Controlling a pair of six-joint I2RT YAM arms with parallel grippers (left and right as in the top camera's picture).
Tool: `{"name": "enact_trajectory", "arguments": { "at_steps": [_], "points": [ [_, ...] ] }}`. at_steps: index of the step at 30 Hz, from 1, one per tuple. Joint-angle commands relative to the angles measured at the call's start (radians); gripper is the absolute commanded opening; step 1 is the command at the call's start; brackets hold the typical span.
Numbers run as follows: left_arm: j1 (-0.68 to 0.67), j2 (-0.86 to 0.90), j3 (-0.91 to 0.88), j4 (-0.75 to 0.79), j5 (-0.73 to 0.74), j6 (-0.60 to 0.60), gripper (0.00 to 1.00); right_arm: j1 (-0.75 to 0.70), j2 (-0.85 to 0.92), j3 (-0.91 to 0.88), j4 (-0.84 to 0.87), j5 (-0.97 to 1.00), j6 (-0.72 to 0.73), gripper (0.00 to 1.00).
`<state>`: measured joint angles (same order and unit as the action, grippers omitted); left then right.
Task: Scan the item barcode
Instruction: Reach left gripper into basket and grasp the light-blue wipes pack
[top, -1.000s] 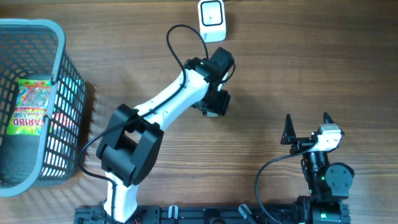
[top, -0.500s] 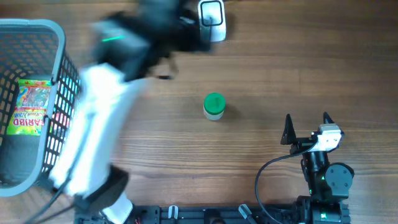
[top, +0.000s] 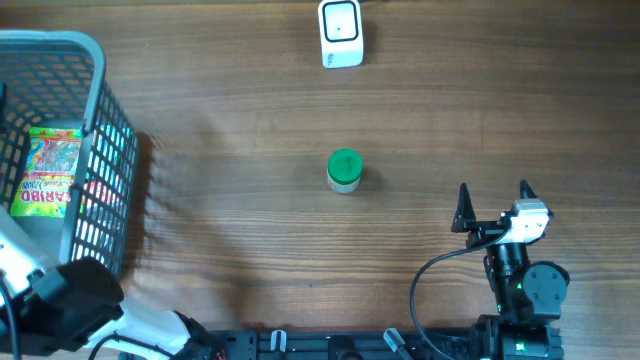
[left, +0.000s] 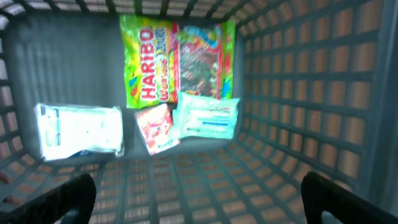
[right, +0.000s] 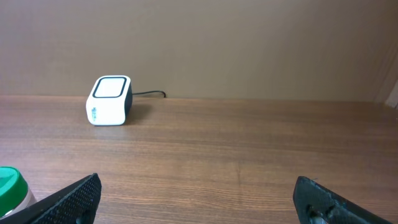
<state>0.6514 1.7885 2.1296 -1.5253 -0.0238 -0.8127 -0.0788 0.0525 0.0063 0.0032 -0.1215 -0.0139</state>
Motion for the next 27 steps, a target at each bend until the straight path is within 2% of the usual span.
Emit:
{"name": "enact_trajectory", "arguments": {
  "at_steps": [1, 4, 8, 10, 15, 22, 23, 26, 27],
  "points": [
    [-0.031, 0.039, -0.183, 0.105, 0.035, 0.043, 1.0, 0.003, -0.003, -0.001, 0.003, 0.017, -0.012, 1.0],
    [-0.064, 0.069, -0.373, 0.257, 0.035, 0.069, 1.0, 0.003, -0.003, -0.001, 0.003, 0.017, -0.011, 1.0],
    [-0.077, 0.105, -0.524, 0.428, 0.041, 0.108, 1.0, 0.003, -0.003, -0.001, 0.003, 0.017, -0.012, 1.0],
    [-0.085, 0.126, -0.547, 0.474, 0.046, 0.151, 1.0, 0.003, -0.003, -0.001, 0.003, 0.017, -0.012, 1.0],
    [-0.089, 0.187, -0.548, 0.531, 0.055, 0.155, 1.0, 0.003, -0.003, -0.001, 0.003, 0.018, -0.012, 1.0],
    [-0.123, 0.287, -0.549, 0.548, 0.107, 0.185, 0.98, 0.003, -0.003, -0.001, 0.003, 0.017, -0.012, 1.0],
    [-0.129, 0.294, -0.549, 0.55, 0.11, 0.187, 0.93, 0.003, -0.003, -0.001, 0.003, 0.018, -0.012, 1.0],
    [-0.147, 0.298, -0.548, 0.565, 0.133, 0.244, 0.45, 0.003, -0.003, -0.001, 0.003, 0.017, -0.012, 1.0],
    [-0.146, 0.294, -0.547, 0.562, 0.137, 0.257, 0.21, 0.003, -0.003, -0.001, 0.003, 0.017, -0.012, 1.0]
  ]
}}
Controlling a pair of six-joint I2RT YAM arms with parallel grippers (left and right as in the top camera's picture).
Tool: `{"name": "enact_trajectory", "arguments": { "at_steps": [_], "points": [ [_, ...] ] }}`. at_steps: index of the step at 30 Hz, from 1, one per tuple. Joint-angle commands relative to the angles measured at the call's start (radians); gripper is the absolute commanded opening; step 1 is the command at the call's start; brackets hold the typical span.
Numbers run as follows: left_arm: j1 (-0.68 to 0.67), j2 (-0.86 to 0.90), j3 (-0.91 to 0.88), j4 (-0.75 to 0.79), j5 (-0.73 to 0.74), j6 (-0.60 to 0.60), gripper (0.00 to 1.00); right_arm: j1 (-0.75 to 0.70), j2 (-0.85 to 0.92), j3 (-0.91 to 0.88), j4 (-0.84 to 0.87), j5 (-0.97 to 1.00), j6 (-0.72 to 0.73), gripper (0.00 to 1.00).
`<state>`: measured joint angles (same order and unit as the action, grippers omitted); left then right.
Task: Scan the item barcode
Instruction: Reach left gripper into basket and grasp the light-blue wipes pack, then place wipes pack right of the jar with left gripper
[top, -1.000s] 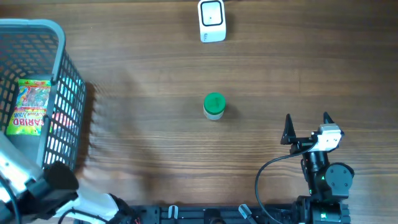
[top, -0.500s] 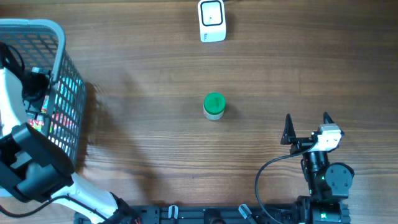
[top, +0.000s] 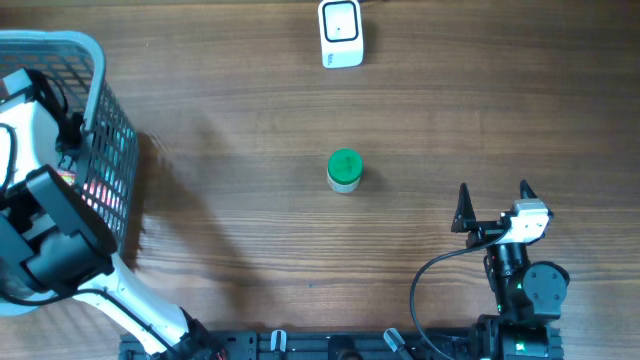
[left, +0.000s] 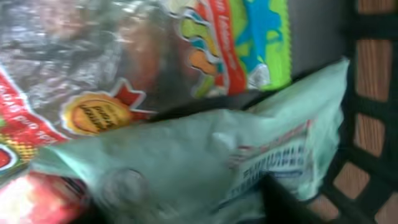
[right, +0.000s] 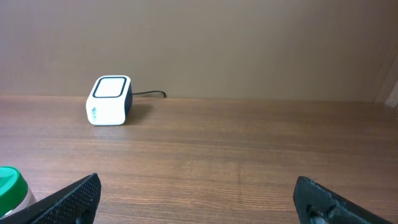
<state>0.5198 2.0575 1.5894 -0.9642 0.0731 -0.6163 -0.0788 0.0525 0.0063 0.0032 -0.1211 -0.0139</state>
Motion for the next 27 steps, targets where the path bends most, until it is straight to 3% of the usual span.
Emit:
{"name": "enact_trajectory", "arguments": {
  "at_steps": [1, 7, 10, 15, 19, 21, 23, 27],
  "points": [
    [-0.011, 0.019, -0.006, -0.007, 0.039, 0.063, 0.06, 0.003, -0.003, -0.001, 0.003, 0.017, -0.011, 1.0],
    [0.061, -0.103, 0.14, -0.162, 0.039, 0.063, 0.04, 0.003, -0.003, -0.001, 0.003, 0.017, -0.011, 1.0],
    [0.105, -0.272, 0.259, -0.286, 0.043, 0.058, 0.04, 0.003, -0.003, -0.001, 0.003, 0.017, -0.012, 1.0],
    [0.07, -0.587, 0.264, -0.347, 0.098, 0.052, 0.04, 0.003, -0.003, -0.001, 0.003, 0.017, -0.012, 1.0],
    [-0.145, -0.809, 0.263, -0.291, 0.152, 0.055, 0.04, 0.003, -0.003, -0.001, 0.003, 0.017, -0.012, 1.0],
    [-0.349, -0.852, 0.26, -0.249, 0.154, 0.117, 0.04, 0.003, -0.003, -0.001, 0.003, 0.017, -0.011, 1.0],
    [-0.559, -0.841, 0.256, -0.252, 0.145, 0.187, 0.04, 0.003, -0.003, -0.001, 0.003, 0.017, -0.011, 1.0],
    [-0.879, -0.759, 0.142, -0.196, 0.093, 0.201, 0.04, 0.003, 0.001, -0.001, 0.003, 0.017, -0.012, 1.0]
  ]
}}
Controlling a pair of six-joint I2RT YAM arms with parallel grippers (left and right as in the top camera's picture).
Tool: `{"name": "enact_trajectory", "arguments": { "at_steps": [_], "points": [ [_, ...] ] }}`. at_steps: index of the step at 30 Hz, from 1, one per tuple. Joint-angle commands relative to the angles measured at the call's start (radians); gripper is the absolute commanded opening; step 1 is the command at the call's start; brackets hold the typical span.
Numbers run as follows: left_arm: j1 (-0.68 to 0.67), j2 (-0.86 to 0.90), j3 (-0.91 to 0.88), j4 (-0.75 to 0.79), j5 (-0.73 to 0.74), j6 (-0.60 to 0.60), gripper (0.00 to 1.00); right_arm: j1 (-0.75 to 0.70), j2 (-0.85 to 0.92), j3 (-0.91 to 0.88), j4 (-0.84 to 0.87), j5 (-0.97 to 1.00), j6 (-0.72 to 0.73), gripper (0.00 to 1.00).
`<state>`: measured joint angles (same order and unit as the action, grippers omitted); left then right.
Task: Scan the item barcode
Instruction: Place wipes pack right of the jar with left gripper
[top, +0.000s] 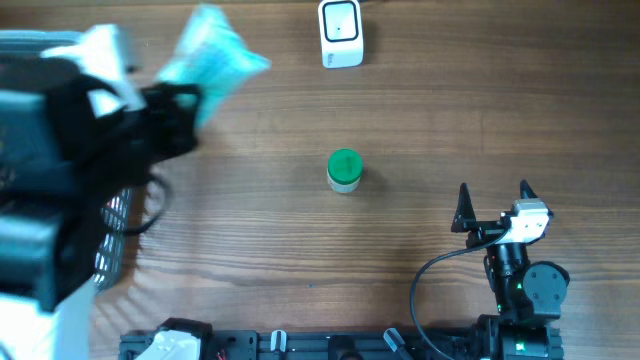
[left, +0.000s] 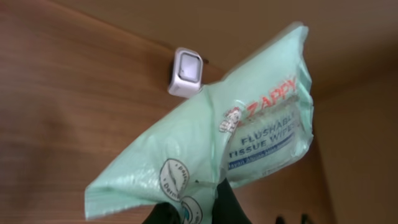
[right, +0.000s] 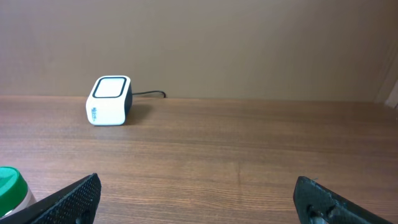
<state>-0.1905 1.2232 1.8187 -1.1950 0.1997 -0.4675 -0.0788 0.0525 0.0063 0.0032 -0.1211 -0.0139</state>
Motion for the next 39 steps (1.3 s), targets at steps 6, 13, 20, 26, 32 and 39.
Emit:
{"name": "enact_trajectory", "arguments": {
  "at_steps": [6, 13, 20, 26, 32, 39],
  "points": [
    [-0.411, 0.287, -0.248, 0.222, -0.032, 0.033, 0.04, 0.003, 0.001, -0.001, 0.003, 0.017, -0.011, 1.0],
    [-0.589, 0.589, -0.256, 0.449, -0.033, 0.008, 0.04, 0.003, 0.001, -0.001, 0.003, 0.017, -0.012, 1.0],
    [-0.615, 0.801, -0.256, 0.582, -0.107, -0.338, 0.04, 0.003, 0.001, -0.001, 0.003, 0.017, -0.012, 1.0],
    [-0.638, 0.894, -0.256, 0.592, -0.119, -0.6, 0.04, 0.003, 0.001, -0.001, 0.003, 0.017, -0.011, 1.0],
    [-0.652, 0.832, -0.232, 0.593, -0.112, -0.613, 1.0, 0.003, 0.001, -0.001, 0.003, 0.017, -0.012, 1.0],
    [-0.565, 0.642, 0.047, 0.569, -0.138, -0.47, 1.0, 0.003, 0.001, -0.001, 0.003, 0.017, -0.012, 1.0]
  ]
}}
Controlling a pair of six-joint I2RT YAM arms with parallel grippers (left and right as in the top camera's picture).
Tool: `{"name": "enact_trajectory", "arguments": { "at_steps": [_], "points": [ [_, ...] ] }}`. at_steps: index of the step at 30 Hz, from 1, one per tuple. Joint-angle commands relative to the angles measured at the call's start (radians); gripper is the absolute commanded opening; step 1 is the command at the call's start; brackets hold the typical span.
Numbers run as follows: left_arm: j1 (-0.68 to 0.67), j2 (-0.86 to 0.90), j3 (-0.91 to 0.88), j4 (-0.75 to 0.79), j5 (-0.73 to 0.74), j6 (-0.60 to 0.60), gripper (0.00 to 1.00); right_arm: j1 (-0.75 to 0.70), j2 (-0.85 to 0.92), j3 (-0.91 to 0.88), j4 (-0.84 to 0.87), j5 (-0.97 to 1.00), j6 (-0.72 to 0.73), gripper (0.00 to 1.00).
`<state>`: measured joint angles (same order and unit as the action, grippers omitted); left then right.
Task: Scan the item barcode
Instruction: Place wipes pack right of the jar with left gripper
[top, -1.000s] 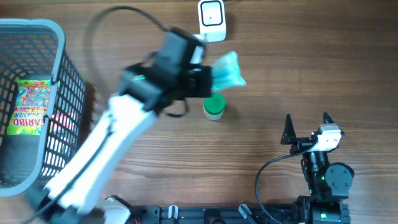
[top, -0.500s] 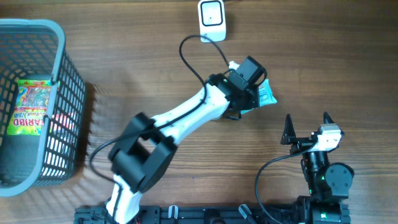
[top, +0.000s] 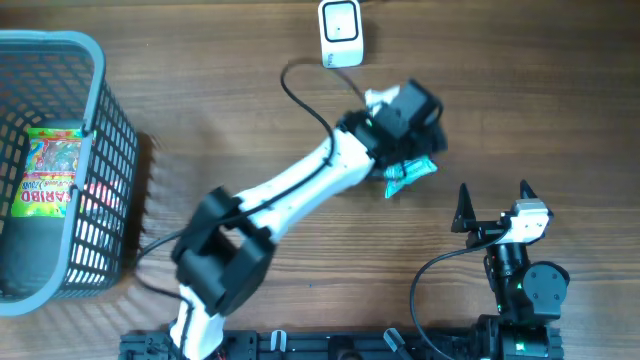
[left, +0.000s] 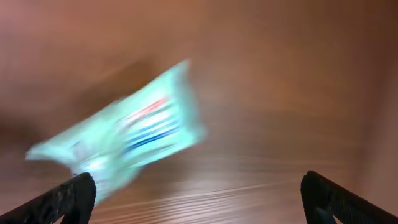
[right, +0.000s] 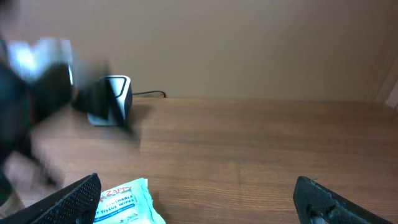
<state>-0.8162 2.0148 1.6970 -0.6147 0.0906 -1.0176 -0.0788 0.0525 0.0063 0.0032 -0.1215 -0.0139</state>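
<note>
A pale green pack of Zappy flushable wipes (top: 412, 171) lies flat on the table right of centre, and shows blurred in the left wrist view (left: 118, 142) and at the lower left of the right wrist view (right: 128, 203). My left gripper (top: 408, 118) hovers just above it, open and empty (left: 199, 205). The white barcode scanner (top: 341, 34) stands at the far edge; the left arm partly covers the scanner (right: 117, 98) in the right wrist view. My right gripper (top: 493, 203) rests open near the front right (right: 199, 205).
A grey mesh basket (top: 100, 120) stands at the left edge with a Haribo bag (top: 45, 172) inside. My left arm (top: 300, 195) stretches diagonally across the middle of the wooden table.
The wipes pack, then held high in my left gripper left of the scanner, now lies on the table right of centre. My left gripper has opened and is over it. The right arm is unchanged.
My left gripper first hung open above the basket's contents, then was down among them against the wipes pack. Then it held the pack in the air outside the basket. Now the pack lies released on the table in front of the right gripper.
</note>
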Motion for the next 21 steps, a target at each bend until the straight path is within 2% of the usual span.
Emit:
{"name": "enact_trajectory", "arguments": {
  "at_steps": [1, 3, 5, 6, 8, 10, 11, 13, 17, 21],
  "points": [
    [0.076, -0.172, 0.206, -0.02, -0.028, 0.101, 1.0, 0.003, 0.001, -0.001, 0.003, 0.017, -0.012, 1.0],
    [0.132, -0.256, 0.327, -0.1, -0.055, 0.198, 1.0, 0.003, 0.001, -0.001, 0.003, 0.017, -0.011, 1.0],
    [0.173, -0.322, 0.381, -0.223, -0.21, 0.211, 1.0, 0.003, 0.001, -0.001, 0.003, 0.017, -0.012, 1.0],
    [0.2, -0.372, 0.393, -0.317, -0.361, 0.201, 1.0, 0.003, 0.001, -0.001, 0.003, 0.017, -0.012, 1.0],
    [0.246, -0.459, 0.394, -0.516, -0.64, 0.075, 1.0, 0.003, 0.001, -0.001, 0.003, 0.017, -0.012, 1.0],
    [0.325, -0.536, 0.394, -0.807, -0.871, -0.163, 1.0, 0.003, 0.001, -0.001, 0.003, 0.017, -0.012, 1.0],
    [0.374, -0.558, 0.394, -0.925, -0.906, -0.274, 1.0, 0.003, 0.001, -0.001, 0.003, 0.017, -0.012, 1.0],
    [0.492, -0.583, 0.387, -1.069, -0.916, -0.426, 1.0, 0.003, 0.001, -0.001, 0.003, 0.017, -0.011, 1.0],
    [0.836, -0.592, 0.364, -1.069, -0.769, -0.422, 1.0, 0.003, 0.001, -0.001, 0.003, 0.017, -0.012, 1.0],
    [1.096, -0.554, 0.359, -1.069, -0.626, -0.385, 1.0, 0.003, 0.001, -0.001, 0.003, 0.017, -0.012, 1.0]
  ]
}}
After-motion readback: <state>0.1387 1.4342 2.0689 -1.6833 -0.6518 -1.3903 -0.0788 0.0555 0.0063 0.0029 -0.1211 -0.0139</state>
